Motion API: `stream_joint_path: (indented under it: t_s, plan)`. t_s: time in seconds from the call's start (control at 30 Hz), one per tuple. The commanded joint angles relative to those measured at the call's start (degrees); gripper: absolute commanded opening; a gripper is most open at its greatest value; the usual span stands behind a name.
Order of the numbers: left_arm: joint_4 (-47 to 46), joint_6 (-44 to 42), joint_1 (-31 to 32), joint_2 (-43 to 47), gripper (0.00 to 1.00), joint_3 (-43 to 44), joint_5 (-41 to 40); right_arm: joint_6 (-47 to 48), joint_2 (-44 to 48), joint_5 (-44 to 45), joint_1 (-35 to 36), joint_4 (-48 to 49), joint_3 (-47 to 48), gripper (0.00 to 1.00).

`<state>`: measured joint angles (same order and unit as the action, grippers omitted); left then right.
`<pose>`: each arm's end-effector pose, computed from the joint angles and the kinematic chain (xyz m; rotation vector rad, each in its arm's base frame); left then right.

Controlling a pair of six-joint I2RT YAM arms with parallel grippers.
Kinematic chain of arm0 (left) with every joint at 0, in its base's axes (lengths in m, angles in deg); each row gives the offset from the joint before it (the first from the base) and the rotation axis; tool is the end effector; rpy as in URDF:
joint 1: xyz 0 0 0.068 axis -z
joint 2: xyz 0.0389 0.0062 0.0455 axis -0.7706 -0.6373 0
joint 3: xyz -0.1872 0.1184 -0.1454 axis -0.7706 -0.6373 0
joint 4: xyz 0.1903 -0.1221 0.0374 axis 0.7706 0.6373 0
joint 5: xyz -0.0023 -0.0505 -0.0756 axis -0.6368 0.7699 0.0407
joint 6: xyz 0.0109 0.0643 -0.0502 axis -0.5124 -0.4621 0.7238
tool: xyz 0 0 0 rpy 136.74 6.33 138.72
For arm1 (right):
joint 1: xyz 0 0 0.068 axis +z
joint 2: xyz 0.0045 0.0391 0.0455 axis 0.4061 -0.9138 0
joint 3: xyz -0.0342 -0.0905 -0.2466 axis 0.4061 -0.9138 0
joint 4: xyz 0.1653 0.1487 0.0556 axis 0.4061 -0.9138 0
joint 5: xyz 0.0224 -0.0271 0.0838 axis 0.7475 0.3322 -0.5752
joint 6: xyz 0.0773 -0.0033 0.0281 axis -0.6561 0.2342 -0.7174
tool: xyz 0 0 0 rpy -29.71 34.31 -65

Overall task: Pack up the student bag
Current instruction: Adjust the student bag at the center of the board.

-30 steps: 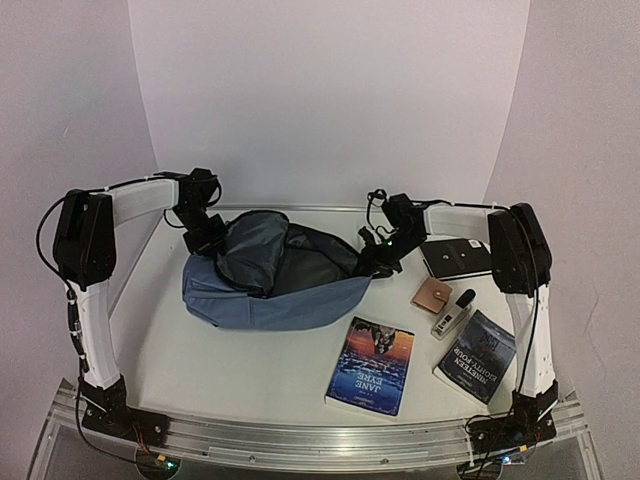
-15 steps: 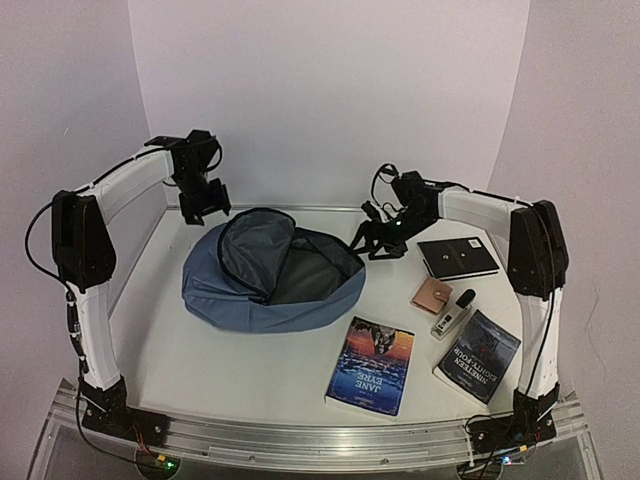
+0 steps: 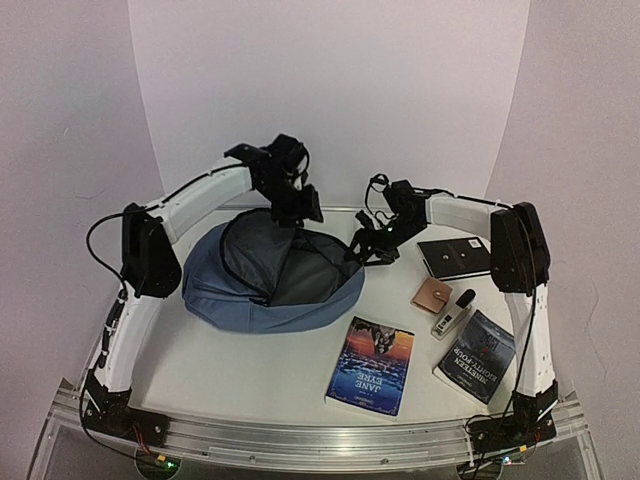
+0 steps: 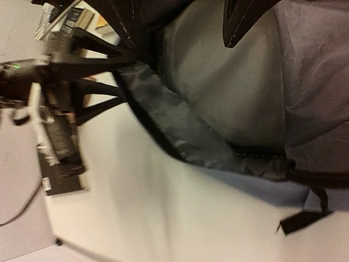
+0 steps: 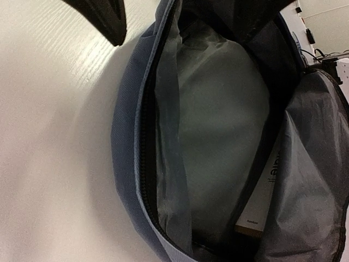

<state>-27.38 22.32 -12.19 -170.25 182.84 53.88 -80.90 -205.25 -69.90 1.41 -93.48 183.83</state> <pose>0.3795 -0.3152 0.2615 0.1567 2.6212 -0.7228 0.4024 0.2430 0.1713 -0.6022 2.5778 1.1589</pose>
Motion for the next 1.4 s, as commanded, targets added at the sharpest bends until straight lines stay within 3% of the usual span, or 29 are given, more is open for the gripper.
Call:
stream_joint_path:
  t_s: [0.0,0.07,0.2,0.27,0.6,0.7,0.77,0.93,1.07,1.37]
  plan:
    - [-0.6,1.6,-0.9,-3.6,0.54,-2.3,-1.7,-1.6,-1.0,-3.0,0.4,0.8,1.2,0.54]
    - [-0.7,1.9,-0.9,-5.3,0.55,-2.0,-3.6,-2.0,-0.6,-4.6,1.1,1.4,0.5,0.45]
    - [0.7,3.4,-1.1,-8.1,0.58,-0.8,-9.2,-2.3,0.3,-7.1,2.4,1.9,-0.5,0.11]
    - [1.3,5.2,-1.5,-8.1,0.59,-1.3,-13.4,-2.3,1.4,-6.9,2.7,2.0,-1.4,0.0]
    - [6.8,13.0,-6.6,-1.7,0.6,-10.0,-30.4,-1.8,5.6,-3.9,1.6,1.9,-6.0,0.0]
    - [7.4,14.4,-8.3,0.2,0.6,-11.9,-31.8,-1.6,6.4,-3.4,0.8,1.9,-6.7,0.0]
    - [2.8,13.4,-9.1,2.8,0.6,-15.5,-29.5,-1.2,6.7,-3.1,0.6,1.9,-6.9,0.0]
    - [-15.0,7.0,-9.2,8.2,0.6,-23.5,-11.5,-1.5,5.6,-3.0,0.6,1.9,-4.8,0.0]
    - [-14.6,7.7,-9.3,11.7,0.61,-25.9,-7.1,-1.7,4.0,-1.0,0.4,1.8,-1.7,0.0]
    - [-11.0,9.5,-13.1,20.6,0.65,-42.6,-6.9,-1.0,1.5,1.9,-1.8,1.4,2.3,0.0]
